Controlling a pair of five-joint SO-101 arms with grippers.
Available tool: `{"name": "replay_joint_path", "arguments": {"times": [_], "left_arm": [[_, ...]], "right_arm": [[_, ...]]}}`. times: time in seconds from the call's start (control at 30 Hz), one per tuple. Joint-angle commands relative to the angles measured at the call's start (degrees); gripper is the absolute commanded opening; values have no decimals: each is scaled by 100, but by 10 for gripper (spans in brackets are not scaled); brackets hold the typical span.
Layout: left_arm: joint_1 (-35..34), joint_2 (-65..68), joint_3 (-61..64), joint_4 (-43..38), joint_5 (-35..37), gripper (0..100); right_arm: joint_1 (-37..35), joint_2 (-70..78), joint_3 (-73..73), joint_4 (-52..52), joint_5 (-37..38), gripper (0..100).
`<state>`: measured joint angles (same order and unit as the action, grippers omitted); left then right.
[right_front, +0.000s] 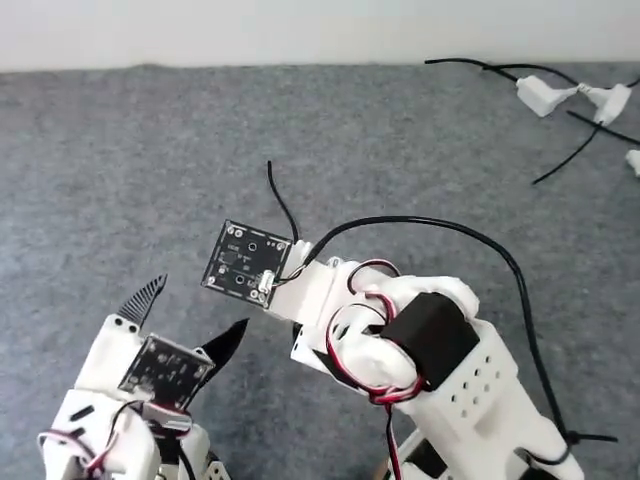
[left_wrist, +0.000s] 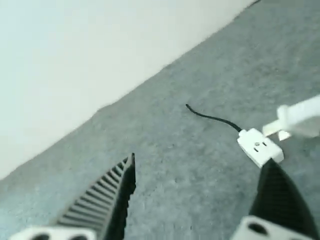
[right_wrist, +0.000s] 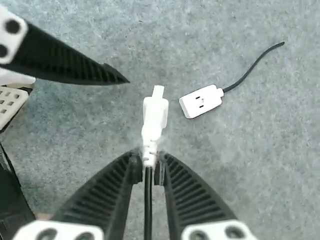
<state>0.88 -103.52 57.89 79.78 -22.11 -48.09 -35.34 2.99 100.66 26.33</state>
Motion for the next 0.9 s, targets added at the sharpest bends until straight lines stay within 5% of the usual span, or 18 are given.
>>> {"name": "replay_joint_path", "arguments": {"times": [0.0, 0.87], "left_arm": [[26, -70, -391, 0, -53, 374], [668, -70, 286, -387, 185, 374]], "right_arm": [[-48, -110, -229, 224, -26, 10], [-418, -180, 158, 110, -35, 10]]}}
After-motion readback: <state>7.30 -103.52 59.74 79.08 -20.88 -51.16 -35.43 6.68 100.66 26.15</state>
